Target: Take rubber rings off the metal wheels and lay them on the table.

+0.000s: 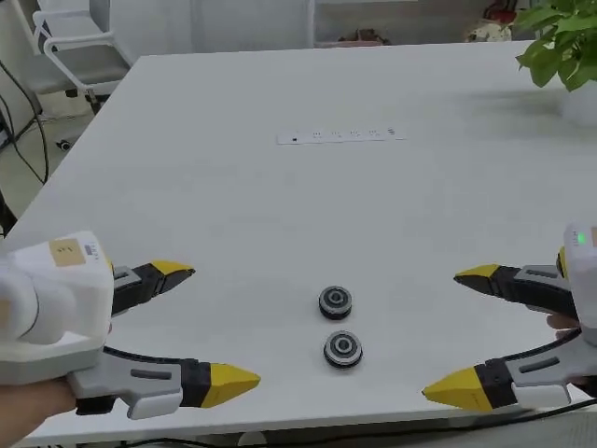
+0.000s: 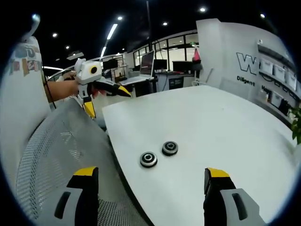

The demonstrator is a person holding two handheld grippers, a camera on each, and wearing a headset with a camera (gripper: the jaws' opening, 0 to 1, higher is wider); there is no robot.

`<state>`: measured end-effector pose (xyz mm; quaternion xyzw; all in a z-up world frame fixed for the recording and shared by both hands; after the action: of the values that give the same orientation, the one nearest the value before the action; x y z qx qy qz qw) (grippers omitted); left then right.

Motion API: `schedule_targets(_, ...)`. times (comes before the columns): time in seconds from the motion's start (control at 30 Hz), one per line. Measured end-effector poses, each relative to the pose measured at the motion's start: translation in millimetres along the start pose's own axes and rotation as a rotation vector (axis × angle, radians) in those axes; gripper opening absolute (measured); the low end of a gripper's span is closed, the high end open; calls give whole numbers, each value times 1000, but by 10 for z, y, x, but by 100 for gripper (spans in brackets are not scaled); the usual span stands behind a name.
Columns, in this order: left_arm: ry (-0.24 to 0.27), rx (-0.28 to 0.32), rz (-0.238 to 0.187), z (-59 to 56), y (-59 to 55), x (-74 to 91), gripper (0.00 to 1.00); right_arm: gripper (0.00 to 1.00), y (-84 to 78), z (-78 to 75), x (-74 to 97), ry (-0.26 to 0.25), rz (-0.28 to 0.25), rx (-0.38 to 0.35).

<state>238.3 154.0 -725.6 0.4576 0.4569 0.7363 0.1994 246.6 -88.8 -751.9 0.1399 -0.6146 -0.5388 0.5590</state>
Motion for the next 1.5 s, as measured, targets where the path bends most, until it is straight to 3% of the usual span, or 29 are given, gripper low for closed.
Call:
schedule_targets(0.67,-23,-21,16,-41,-33,33,83,90,8,11,6,5,2,15)
schedule_targets(1.5,-20,-38,16,51,6,33,79,87,115,-30,3,18,-7,39)
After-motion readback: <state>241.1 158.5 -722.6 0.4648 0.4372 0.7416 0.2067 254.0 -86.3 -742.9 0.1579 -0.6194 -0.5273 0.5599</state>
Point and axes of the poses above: the centre of the closed fingertips' face, and the gripper's own axes: x roughly backward along the fingers, z roughly to its left, y roughly out of its top, the point moved 4 cm from there along x, roughly backward along the fingers, and after that the axes turned 9 degrees about -x, right-handed, at the moved point
